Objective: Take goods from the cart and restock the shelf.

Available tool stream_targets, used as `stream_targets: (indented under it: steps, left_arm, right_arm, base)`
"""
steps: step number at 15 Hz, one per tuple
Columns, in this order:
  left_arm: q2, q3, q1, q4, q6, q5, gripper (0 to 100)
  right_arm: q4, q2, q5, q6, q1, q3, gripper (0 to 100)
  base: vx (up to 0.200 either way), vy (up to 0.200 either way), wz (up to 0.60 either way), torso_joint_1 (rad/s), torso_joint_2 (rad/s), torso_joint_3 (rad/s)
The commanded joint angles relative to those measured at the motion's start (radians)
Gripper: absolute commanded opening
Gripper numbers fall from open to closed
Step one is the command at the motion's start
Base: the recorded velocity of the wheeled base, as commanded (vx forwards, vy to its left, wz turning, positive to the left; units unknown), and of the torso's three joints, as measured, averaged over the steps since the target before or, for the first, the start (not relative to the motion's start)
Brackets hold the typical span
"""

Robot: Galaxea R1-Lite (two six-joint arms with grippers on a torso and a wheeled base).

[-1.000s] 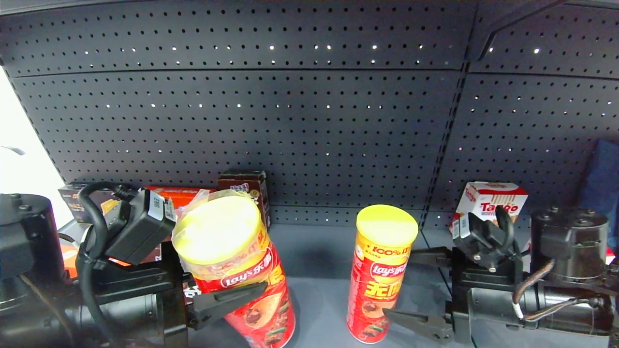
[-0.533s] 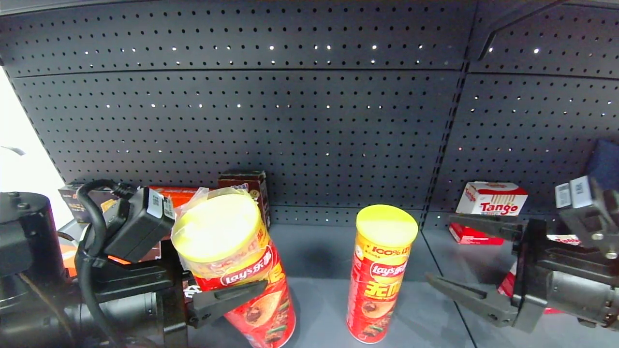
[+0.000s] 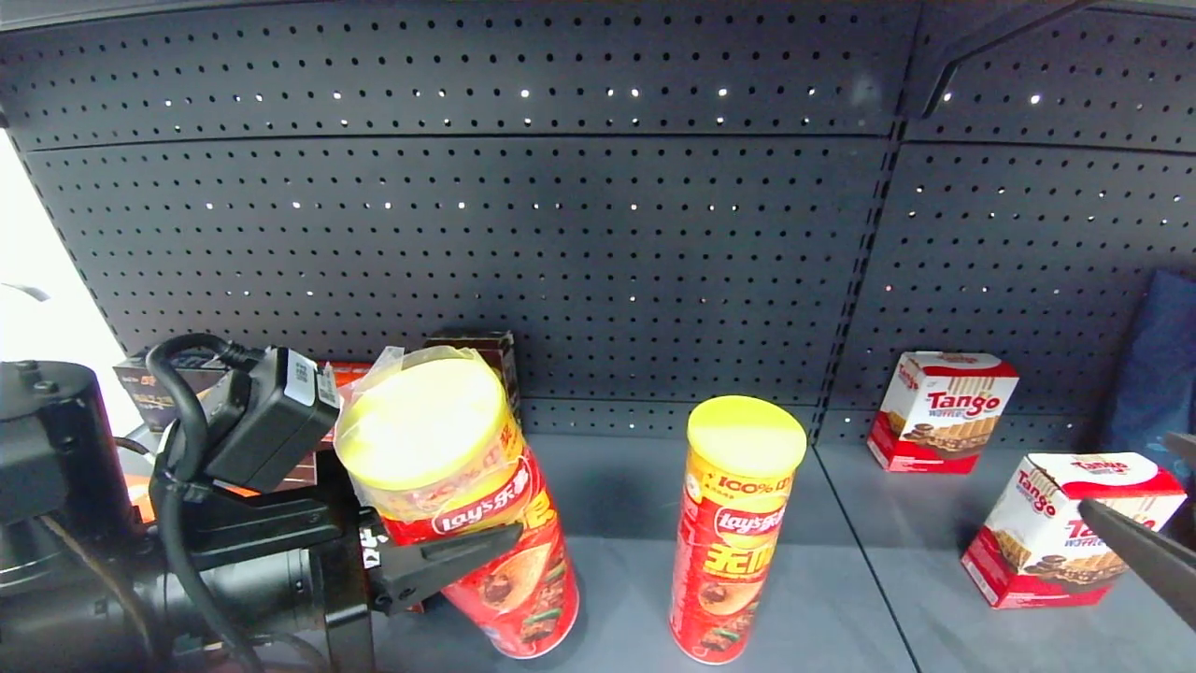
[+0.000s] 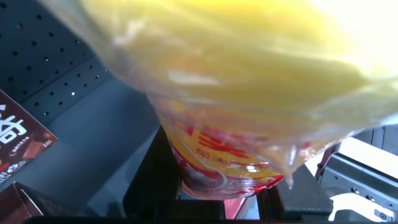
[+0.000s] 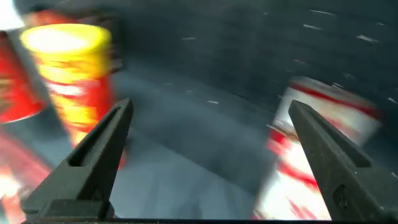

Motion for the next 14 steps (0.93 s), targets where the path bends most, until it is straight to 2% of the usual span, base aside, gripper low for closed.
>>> stream_targets:
  steps: [1, 2, 4, 6, 8, 11, 14]
  left_arm:
    - [0.004, -0.006, 0.0, -0.002, 0.0, 0.0, 0]
    - [0.001, -0.003, 0.0, -0.002, 0.0, -0.002, 0]
    - [0.001, -0.003, 0.0, -0.002, 0.0, 0.0, 0]
    - [-0.006, 0.009, 0.0, -0.002, 0.0, 0.0, 0]
    - [-0.016, 0.009, 0.0, -0.002, 0.0, 0.0, 0]
    - [-0.025, 0.011, 0.003, -0.002, 0.0, 0.0, 0]
    - [-0.026, 0.006, 0.003, -0.002, 0.0, 0.0, 0]
  right_arm:
    - [0.112, -0.279, -0.026, 0.021, -0.131, 0.118, 100]
    - [0.277, -0.391, -0.055, 0.02, -0.164, 0.1, 100]
    - [0.49, -0.531, -0.06, 0.023, -0.206, 0.069, 100]
    - [0.647, -0.667, -0.061, 0.024, -0.217, 0.075, 100]
    - [0.684, -0.704, -0.066, 0.038, -0.219, 0.103, 100]
    - [0.615, -0.715, -0.067, 0.032, -0.246, 0.207, 100]
    - [0.644, -0.79, -0.069, 0.064, -0.289, 0.224, 100]
  base:
    - [0.0, 0.0, 0.0, 0.0, 0.0, 0.0]
    - [0.0, 0.0, 0.0, 0.0, 0.0, 0.0]
    - [0.0, 0.0, 0.0, 0.0, 0.0, 0.0]
    - [0.0, 0.0, 0.0, 0.0, 0.0, 0.0]
    - [0.0, 0.0, 0.0, 0.0, 0.0, 0.0]
    - [0.0, 0.0, 0.0, 0.0, 0.0, 0.0]
    - [0.0, 0.0, 0.0, 0.0, 0.0, 0.0]
